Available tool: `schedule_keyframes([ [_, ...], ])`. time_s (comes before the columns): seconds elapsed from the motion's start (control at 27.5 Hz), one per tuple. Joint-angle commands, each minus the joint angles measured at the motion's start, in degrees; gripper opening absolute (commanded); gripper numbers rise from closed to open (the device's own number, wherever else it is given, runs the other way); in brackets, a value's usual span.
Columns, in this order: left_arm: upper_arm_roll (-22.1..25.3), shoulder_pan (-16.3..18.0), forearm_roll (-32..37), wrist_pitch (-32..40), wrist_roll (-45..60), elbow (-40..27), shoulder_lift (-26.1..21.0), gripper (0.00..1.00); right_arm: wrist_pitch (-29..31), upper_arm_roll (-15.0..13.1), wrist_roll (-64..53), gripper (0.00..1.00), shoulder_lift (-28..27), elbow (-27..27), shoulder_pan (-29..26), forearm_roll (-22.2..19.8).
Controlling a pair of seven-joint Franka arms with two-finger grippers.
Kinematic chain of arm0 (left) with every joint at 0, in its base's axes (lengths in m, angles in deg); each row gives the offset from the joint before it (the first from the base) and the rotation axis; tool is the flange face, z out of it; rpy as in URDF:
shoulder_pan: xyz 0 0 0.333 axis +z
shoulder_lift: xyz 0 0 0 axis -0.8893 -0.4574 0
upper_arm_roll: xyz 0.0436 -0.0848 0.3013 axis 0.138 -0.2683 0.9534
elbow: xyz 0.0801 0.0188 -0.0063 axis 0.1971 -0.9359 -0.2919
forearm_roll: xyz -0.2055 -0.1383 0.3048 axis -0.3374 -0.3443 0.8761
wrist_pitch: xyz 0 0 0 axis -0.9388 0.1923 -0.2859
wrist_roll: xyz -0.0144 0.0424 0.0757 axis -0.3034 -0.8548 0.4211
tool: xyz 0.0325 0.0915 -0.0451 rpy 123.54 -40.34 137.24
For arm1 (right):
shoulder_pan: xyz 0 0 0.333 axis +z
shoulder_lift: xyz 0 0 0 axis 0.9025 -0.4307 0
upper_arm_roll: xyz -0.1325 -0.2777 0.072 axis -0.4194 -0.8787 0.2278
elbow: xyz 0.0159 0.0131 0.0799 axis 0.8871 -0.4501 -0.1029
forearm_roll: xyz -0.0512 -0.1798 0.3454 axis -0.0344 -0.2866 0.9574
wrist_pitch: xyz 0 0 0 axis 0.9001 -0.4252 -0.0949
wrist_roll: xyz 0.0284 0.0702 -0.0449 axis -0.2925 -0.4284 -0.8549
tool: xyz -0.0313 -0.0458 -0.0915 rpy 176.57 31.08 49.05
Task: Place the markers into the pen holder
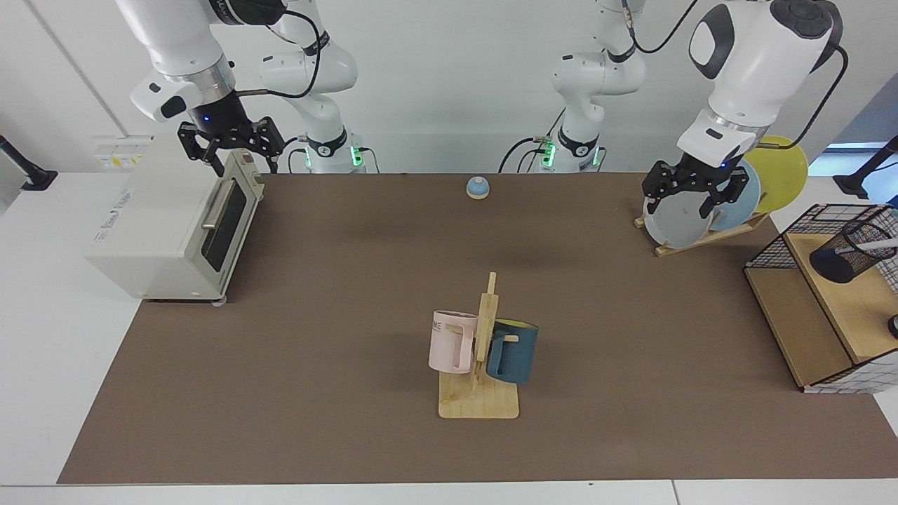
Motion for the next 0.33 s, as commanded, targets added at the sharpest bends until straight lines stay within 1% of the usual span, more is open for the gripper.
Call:
schedule_keyframes([
  [0.0,0.6,-0.4,-0.6,-1.2,-0.1,-1.1,0.6,1.00,0.1,0.6,0.9,1.00,0.3,-0.2,-0.8,0.1],
  [0.29,0.7,-0.4,-0.6,-0.7,-0.2,-1.3,0.9,1.00,0.0,0.6,0.9,1.00,0.3,-0.2,-0.8,0.1],
])
